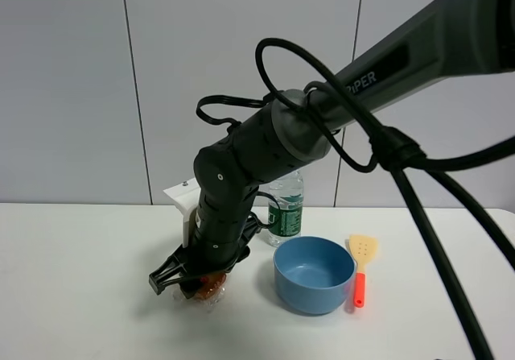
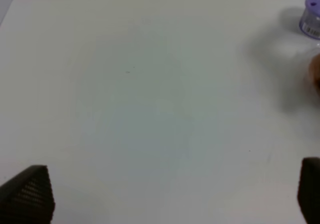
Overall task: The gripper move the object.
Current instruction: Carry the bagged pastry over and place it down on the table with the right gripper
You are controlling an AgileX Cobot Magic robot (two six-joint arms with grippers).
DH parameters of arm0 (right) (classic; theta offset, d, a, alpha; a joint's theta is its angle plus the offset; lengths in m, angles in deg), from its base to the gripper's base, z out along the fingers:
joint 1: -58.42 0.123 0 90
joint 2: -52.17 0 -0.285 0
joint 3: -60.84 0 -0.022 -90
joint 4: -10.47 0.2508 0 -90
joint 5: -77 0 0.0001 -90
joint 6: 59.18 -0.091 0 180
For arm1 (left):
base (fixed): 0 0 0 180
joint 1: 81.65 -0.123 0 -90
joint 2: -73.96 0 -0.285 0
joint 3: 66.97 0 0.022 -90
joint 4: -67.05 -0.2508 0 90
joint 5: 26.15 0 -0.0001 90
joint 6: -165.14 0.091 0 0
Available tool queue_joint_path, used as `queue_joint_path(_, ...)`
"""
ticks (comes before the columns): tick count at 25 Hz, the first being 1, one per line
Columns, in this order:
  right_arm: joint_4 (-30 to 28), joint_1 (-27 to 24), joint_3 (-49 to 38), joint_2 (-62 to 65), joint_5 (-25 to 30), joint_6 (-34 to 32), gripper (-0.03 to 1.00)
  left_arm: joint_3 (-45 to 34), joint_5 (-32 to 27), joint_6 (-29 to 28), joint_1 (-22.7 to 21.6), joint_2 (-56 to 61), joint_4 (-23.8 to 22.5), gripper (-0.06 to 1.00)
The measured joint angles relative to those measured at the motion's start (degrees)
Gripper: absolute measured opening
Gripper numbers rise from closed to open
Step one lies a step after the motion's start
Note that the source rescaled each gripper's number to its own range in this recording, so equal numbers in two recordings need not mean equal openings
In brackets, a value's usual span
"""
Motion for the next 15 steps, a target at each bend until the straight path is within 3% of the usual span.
queue_joint_path(7,0.8,0.0,0.0,3.2,7.1,0.3,0.0,0.0,0.0,0.0,0.0,0.0,0.0,1.0)
queue_joint_path(15,2.2,0.0,0.0,17.7,16.7,5.2,0.0,0.0,0.0,0.0,0.0,0.0,0.0,1.0)
